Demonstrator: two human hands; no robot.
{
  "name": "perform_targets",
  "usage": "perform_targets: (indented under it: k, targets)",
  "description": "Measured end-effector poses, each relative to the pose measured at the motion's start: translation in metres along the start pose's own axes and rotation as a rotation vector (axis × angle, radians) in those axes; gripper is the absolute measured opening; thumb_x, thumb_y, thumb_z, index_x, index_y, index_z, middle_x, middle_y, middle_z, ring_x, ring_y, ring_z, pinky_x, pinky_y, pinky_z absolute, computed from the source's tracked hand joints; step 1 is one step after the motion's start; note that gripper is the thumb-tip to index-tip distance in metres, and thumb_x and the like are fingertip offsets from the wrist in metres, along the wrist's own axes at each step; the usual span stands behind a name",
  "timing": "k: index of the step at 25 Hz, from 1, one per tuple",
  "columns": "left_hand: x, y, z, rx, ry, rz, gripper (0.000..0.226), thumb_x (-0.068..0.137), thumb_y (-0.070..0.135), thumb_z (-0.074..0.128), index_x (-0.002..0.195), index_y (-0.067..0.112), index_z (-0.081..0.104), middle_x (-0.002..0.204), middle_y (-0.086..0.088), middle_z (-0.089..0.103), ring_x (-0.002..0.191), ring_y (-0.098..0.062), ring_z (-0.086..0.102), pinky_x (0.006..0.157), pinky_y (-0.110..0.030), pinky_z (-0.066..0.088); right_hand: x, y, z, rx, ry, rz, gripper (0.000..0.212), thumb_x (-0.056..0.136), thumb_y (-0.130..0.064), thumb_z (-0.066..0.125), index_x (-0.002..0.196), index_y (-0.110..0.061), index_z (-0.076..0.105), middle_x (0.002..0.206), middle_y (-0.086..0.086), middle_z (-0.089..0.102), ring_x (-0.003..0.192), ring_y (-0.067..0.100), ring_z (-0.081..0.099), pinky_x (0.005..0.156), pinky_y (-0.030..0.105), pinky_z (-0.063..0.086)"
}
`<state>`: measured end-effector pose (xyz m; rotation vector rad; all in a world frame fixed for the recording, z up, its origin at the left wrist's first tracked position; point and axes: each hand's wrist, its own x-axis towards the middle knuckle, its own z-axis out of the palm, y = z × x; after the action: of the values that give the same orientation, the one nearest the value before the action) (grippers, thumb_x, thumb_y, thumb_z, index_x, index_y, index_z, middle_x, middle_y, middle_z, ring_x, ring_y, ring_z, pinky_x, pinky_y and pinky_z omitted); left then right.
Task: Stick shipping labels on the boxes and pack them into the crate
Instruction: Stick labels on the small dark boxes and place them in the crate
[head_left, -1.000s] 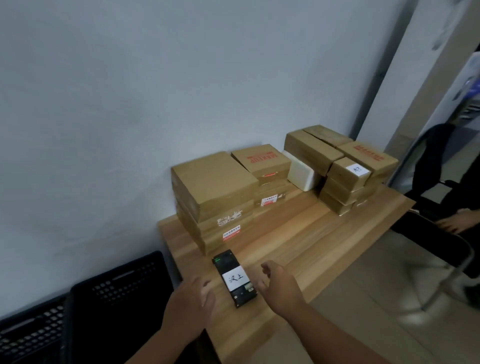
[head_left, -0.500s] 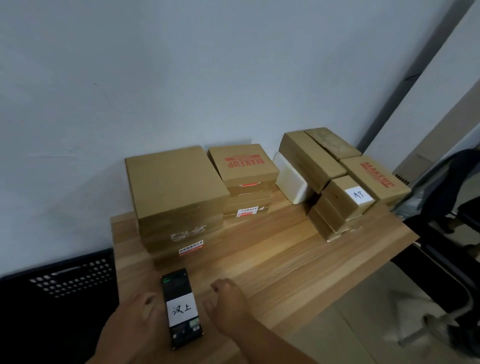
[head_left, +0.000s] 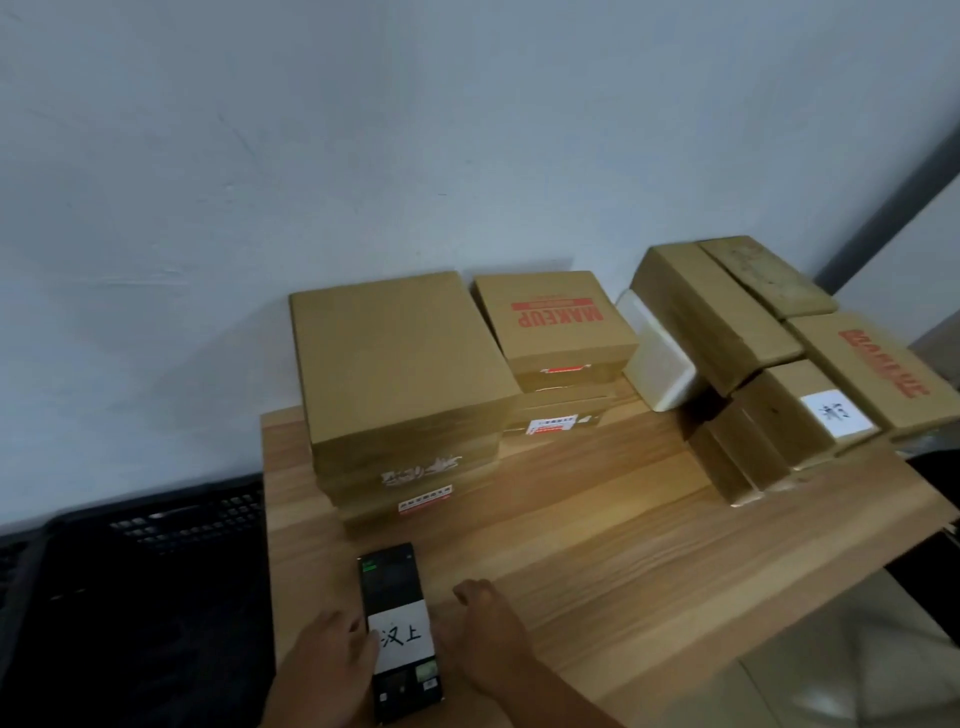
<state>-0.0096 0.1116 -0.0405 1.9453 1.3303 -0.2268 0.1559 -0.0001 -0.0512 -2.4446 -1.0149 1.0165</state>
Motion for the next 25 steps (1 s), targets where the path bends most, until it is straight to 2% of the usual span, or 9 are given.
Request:
perform_targets:
  k: [1, 3, 6, 11, 16, 18, 20, 23, 25]
  targets:
    - [0.005, -0.001, 0.001, 0.004, -0.029, -0.004, 0.014, 0.101, 0.045, 0.050, 0.104, 0.033, 0.055, 0.118, 0.004, 0.056, 0.105, -0.012, 0.054, 0.094, -0.030, 0.046, 0.002, 0.000, 0.003, -0.011, -0.025, 0.001, 0.042, 0.096, -0.037, 0.061, 0.129, -0.011, 0.059, 0.134, 0.006, 0.054, 0.124, 0.020, 0.051, 0.101, 0.029, 0.042]
    - [0.011, -0.006, 0.006, 0.004, -0.077, 0.039, 0.021, 0.102, 0.046, 0.049, 0.114, 0.032, 0.059, 0.121, 0.004, 0.054, 0.109, -0.011, 0.053, 0.097, -0.030, 0.046, 0.006, 0.001, 0.011, -0.016, -0.061, 0.021, 0.034, 0.094, -0.039, 0.060, 0.116, -0.014, 0.060, 0.129, 0.006, 0.055, 0.120, 0.021, 0.053, 0.096, 0.030, 0.044]
    - [0.013, -0.012, 0.012, -0.002, -0.081, 0.052, 0.031, 0.102, 0.047, 0.049, 0.127, 0.031, 0.058, 0.119, 0.007, 0.053, 0.111, -0.009, 0.053, 0.093, -0.025, 0.045, 0.010, 0.004, 0.020, 0.013, -0.054, 0.068, 0.045, 0.091, -0.043, 0.065, 0.126, -0.017, 0.057, 0.130, 0.001, 0.054, 0.118, 0.016, 0.054, 0.093, 0.027, 0.045]
    - [0.016, -0.021, 0.023, -0.068, -0.056, 0.062, 0.034, 0.103, 0.042, 0.052, 0.134, 0.030, 0.057, 0.117, 0.008, 0.053, 0.110, -0.007, 0.054, 0.093, -0.023, 0.047, 0.020, 0.009, 0.031, 0.019, -0.041, 0.025, 0.048, 0.092, -0.044, 0.066, 0.133, -0.020, 0.057, 0.129, -0.001, 0.050, 0.116, 0.014, 0.053, 0.097, 0.023, 0.047]
    - [0.017, -0.019, 0.033, -0.277, -0.010, 0.047, 0.033, 0.101, 0.032, 0.057, 0.134, 0.027, 0.059, 0.111, 0.013, 0.053, 0.100, 0.000, 0.056, 0.082, -0.015, 0.045, 0.022, 0.006, 0.050, 0.211, 0.013, 0.033, 0.031, 0.093, -0.035, 0.069, 0.121, -0.022, 0.067, 0.113, -0.004, 0.056, 0.098, 0.006, 0.061, 0.085, 0.017, 0.052]
    - [0.012, -0.019, 0.033, -0.347, 0.020, 0.047, 0.033, 0.100, 0.028, 0.059, 0.133, 0.028, 0.060, 0.111, 0.014, 0.052, 0.101, 0.000, 0.058, 0.084, -0.014, 0.047, 0.017, 0.003, 0.054, 0.352, 0.045, 0.064, 0.019, 0.093, -0.028, 0.071, 0.111, -0.025, 0.069, 0.108, -0.007, 0.065, 0.090, 0.000, 0.065, 0.075, 0.013, 0.054]
    - [0.003, -0.017, 0.028, -0.410, 0.059, 0.063, 0.033, 0.100, 0.024, 0.059, 0.133, 0.029, 0.061, 0.112, 0.014, 0.052, 0.102, 0.001, 0.060, 0.086, -0.013, 0.048, 0.010, -0.002, 0.050, 0.468, 0.076, 0.083, 0.018, 0.093, -0.023, 0.070, 0.111, -0.026, 0.070, 0.101, -0.013, 0.070, 0.084, -0.002, 0.068, 0.068, 0.013, 0.056]
    - [-0.012, -0.005, 0.016, -0.513, 0.105, 0.101, 0.033, 0.100, 0.020, 0.058, 0.133, 0.026, 0.062, 0.116, 0.014, 0.052, 0.105, 0.004, 0.062, 0.089, -0.017, 0.054, -0.003, -0.009, 0.035, 0.562, 0.156, 0.056, 0.021, 0.093, -0.016, 0.069, 0.113, -0.022, 0.074, 0.102, -0.009, 0.075, 0.086, 0.005, 0.071, 0.068, 0.018, 0.058]
    - [-0.028, 0.008, 0.002, -0.548, 0.126, 0.156, 0.034, 0.101, 0.018, 0.057, 0.133, 0.028, 0.061, 0.114, 0.012, 0.051, 0.102, 0.015, 0.060, 0.082, -0.010, 0.053, -0.016, -0.016, 0.016, 0.580, 0.201, 0.014, 0.020, 0.093, -0.013, 0.069, 0.110, -0.021, 0.076, 0.101, -0.007, 0.076, 0.086, 0.007, 0.072, 0.071, 0.021, 0.059]
